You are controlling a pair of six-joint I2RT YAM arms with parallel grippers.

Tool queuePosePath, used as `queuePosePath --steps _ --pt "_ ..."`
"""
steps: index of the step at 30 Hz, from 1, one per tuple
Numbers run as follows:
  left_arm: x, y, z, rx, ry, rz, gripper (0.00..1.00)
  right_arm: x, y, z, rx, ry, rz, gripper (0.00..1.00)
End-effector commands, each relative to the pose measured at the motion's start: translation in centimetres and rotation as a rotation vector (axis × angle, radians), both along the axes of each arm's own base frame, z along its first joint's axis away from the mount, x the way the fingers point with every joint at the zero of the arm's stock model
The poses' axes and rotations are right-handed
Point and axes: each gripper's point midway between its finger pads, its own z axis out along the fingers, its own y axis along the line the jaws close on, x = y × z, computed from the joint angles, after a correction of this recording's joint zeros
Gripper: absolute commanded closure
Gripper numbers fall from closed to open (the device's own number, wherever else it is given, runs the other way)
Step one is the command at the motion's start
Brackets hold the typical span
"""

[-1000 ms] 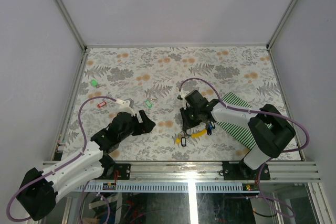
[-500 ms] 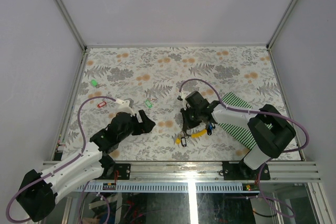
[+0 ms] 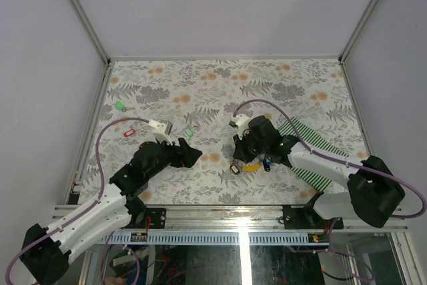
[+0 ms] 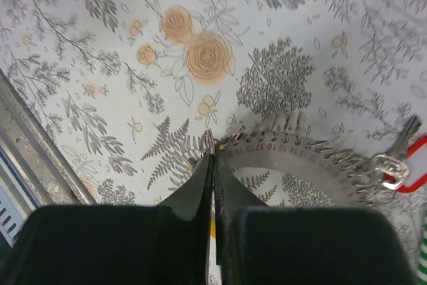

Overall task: Put the keys on the keyring
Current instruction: Pick up the keyring from the center of the board.

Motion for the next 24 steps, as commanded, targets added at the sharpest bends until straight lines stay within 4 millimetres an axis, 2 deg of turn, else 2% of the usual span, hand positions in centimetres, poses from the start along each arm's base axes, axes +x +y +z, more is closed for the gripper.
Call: queuePosePath --steps 1,8,13,24 --pt "1.0 -1.7 5.8 -0.068 -0.22 -0.092 0.2 1.0 1.0 4.2 0.114 -0.159 0.059 1.0" --pt "1.0 -3.7 9.3 -0.105 -0.353 -0.209 0.32 0.7 0.3 7.1 0.185 -0.282 0.056 1.0" --pt "1.2 -5.5 11.0 -0.096 -0.388 -0.303 0.4 0.6 -0.8 9.4 0.234 -0.382 0.028 1.0" --pt "0.7 -9.0 13.5 -0.155 -0.413 -0.496 0.45 0.5 -2.4 13.3 0.309 -0.524 -0.032 1.0"
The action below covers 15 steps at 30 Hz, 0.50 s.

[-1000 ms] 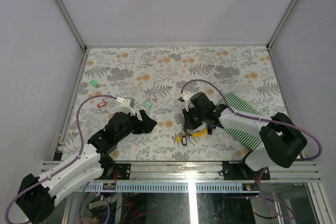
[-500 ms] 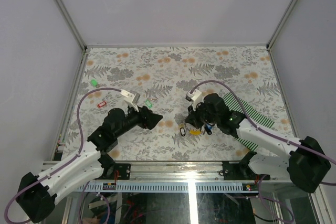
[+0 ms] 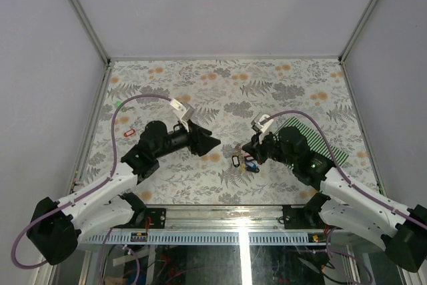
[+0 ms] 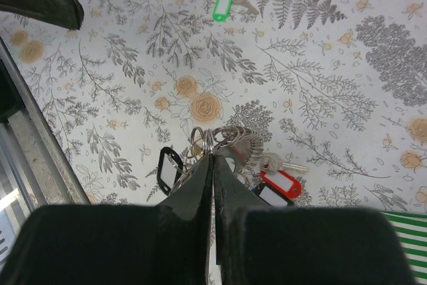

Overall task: Put the keys on the keyring
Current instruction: Pick up the keyring from the center of the board.

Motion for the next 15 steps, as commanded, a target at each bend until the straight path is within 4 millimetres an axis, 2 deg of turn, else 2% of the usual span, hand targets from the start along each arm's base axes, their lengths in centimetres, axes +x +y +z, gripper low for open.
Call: queuePosePath --steps 1,10,15 --pt "-0.4 -1.7 4.3 -0.077 -0.122 -0.116 0.45 1.1 0.0 4.4 0.111 -0.144 -0.033 1.0" --pt "-0.7 -3.6 7.3 -0.134 -0.151 -0.228 0.49 0.5 -0.3 8.4 0.213 -0.217 -0.035 1.0" --pt "-1.4 -4.8 8.2 -0.18 -0.138 -0.281 0.42 0.6 -0.1 10.6 0.283 -0.208 -0.059 1.0"
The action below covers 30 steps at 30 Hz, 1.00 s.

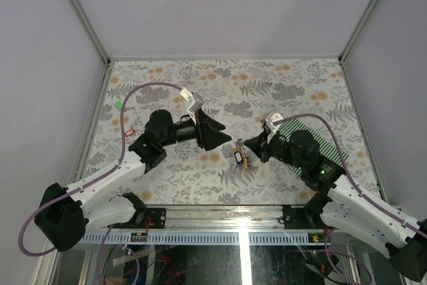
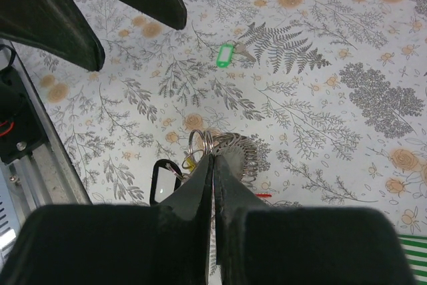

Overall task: Put the keys on the keyring
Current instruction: Pick up the keyring from the center of the board.

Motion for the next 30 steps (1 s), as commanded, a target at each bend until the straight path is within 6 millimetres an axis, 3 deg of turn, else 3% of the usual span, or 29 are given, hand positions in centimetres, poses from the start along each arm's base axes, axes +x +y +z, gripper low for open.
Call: queuePosePath --steps 1,6,15,30 --pt "-1.1 -1.4 3.6 -0.101 -0.073 -0.075 0.41 0.9 0.4 6.4 0.166 -0.092 -0.035 1.0" --pt "-1.9 -2.4 3.7 -0.118 -0.072 -0.101 0.35 1.0 0.7 7.6 0.203 -0.084 -0.039 1.0" --pt "-2.7 -3.5 4.5 -0.193 -0.048 -0.167 0.34 1.2 0.8 9.0 0.24 -0.081 -0.053 1.0" --pt "-3.2 -3.7 3.2 -0.177 -0.018 -0.166 0.34 1.5 0.0 9.6 0.277 -0.084 -0.105 1.0"
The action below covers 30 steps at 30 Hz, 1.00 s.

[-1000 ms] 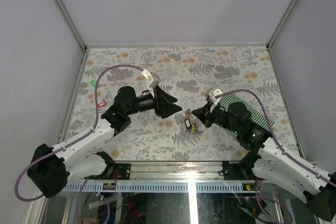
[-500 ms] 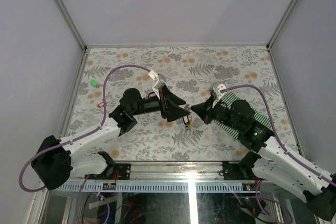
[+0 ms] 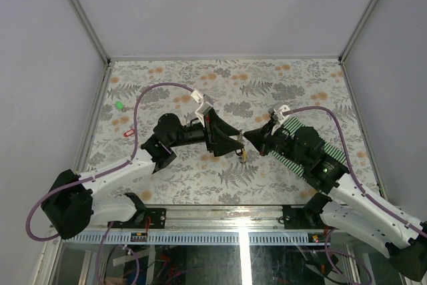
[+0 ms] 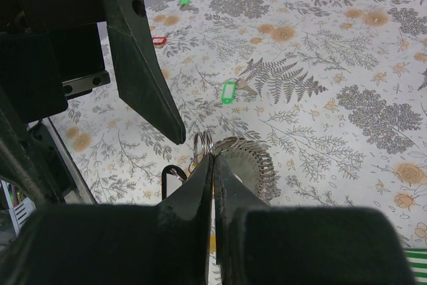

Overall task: Put the keys on the keyring
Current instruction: Pick up the keyring from the center of the board.

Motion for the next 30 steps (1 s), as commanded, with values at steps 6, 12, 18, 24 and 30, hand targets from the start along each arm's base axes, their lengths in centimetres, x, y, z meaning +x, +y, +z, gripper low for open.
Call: queuePosePath --steps 6,12,18,24,30 --pt "0.3 0.5 1.3 -0.043 -0.052 0.05 0.34 0.4 -0.5 5.9 0.138 -0.124 -0.039 1.0" --pt "1.0 0.8 1.4 -0.053 -0.048 0.1 0.31 0.1 -0.4 6.2 0.148 -0.127 -0.024 1.0" --pt "0.8 0.3 1.1 -0.044 -0.036 0.071 0.29 -0.1 -0.1 6.5 0.163 -0.125 -0.007 1.0" --pt "0.5 0.2 0.7 -0.036 -0.028 0.057 0.29 0.0 -0.4 6.6 0.166 -0.126 -0.023 1.0" --pt "0.0 -0.2 0.5 -0.027 -0.024 0.026 0.3 0.2 -0.3 6.6 0.166 -0.122 -0.03 1.0"
